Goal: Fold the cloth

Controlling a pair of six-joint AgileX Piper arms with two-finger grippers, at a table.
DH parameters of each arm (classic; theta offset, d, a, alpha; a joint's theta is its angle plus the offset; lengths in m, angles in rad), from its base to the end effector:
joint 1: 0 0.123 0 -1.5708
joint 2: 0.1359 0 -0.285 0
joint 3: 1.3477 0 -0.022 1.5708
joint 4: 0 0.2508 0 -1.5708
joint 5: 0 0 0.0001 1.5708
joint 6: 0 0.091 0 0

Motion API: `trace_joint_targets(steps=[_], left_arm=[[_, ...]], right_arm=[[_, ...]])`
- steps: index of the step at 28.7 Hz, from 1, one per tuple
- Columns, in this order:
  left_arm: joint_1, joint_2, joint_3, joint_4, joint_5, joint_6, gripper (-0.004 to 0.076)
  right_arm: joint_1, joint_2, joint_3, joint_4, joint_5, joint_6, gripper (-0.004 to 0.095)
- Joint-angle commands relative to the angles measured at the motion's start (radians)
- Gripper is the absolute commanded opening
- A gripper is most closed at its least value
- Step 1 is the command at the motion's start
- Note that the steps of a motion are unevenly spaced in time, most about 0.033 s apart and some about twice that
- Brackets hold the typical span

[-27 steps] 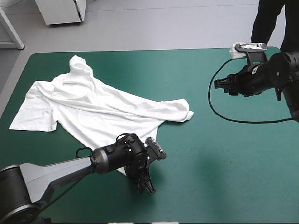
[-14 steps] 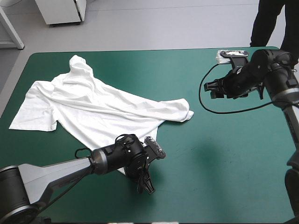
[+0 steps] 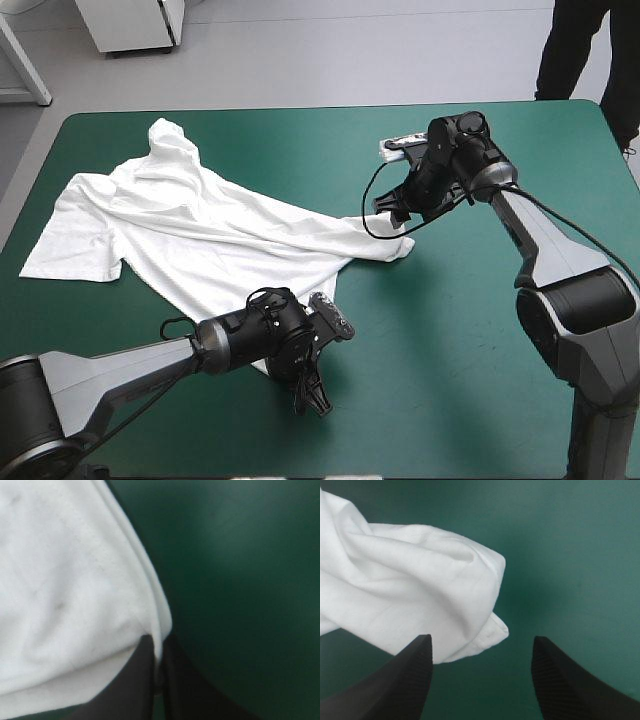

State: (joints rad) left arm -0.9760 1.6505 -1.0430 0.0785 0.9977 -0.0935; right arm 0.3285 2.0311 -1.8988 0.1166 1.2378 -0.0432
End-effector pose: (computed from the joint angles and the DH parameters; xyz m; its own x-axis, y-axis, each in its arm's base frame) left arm 0.1699 -0.2404 0.2051 -0.6007 0.7974 -0.0574 0.7949 0.6034 0.0629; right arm 0.4107 0.1506 0.2828 -0.9053 -0.3137 -0.2865 -0.3549 0.9291 0.1039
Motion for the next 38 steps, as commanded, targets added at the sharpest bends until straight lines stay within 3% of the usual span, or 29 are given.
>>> trace_joint_targets(steps=[1,7,10,17,19,21,26,33,38], left_arm=[[0.0,0.003,0.011,-0.008,-0.036,-0.009,-0.0022],[0.0,0.003,0.011,-0.008,-0.038,-0.009,-0.0022],[0.0,0.003,0.011,-0.008,-0.041,-0.005,-0.0022],[0.0,0.003,0.011,-0.008,-0.036,-0.005,-0.0022],[0.0,0.003,0.011,-0.008,-0.034,-0.005,-0.0022],[0.002,0.003,0.008,-0.002,-0.027,-0.005,-0.0022],[0.002,-0.034,-0.029,0.167,0.055,-0.072,-0.0022],[0.002,-0.187,-0.2,0.512,0.279,-0.116,-0.0022],[0.031,-0.277,-0.439,0.639,0.287,-0.104,-0.0022]], right_arm=[[0.015,0.004,-0.061,0.007,0.011,-0.001,0.0554],[0.022,0.1,-0.129,-0.01,0.011,0.013,0.0531],[0.038,0.119,-0.129,-0.062,0.011,0.036,0.0431],[0.088,0.162,-0.125,-0.047,0.012,0.029,0.0246],[0.101,0.162,-0.125,-0.056,0.012,0.031,0.0144],[0.106,0.16,-0.125,-0.079,0.012,0.031,-0.0018],[0.096,0.095,-0.127,-0.117,0.012,0.043,-0.0013],[0.049,-0.135,-0.127,-0.107,0.012,0.043,-0.0013],[-0.02,-0.301,-0.159,-0.025,0.012,0.043,-0.0013]])
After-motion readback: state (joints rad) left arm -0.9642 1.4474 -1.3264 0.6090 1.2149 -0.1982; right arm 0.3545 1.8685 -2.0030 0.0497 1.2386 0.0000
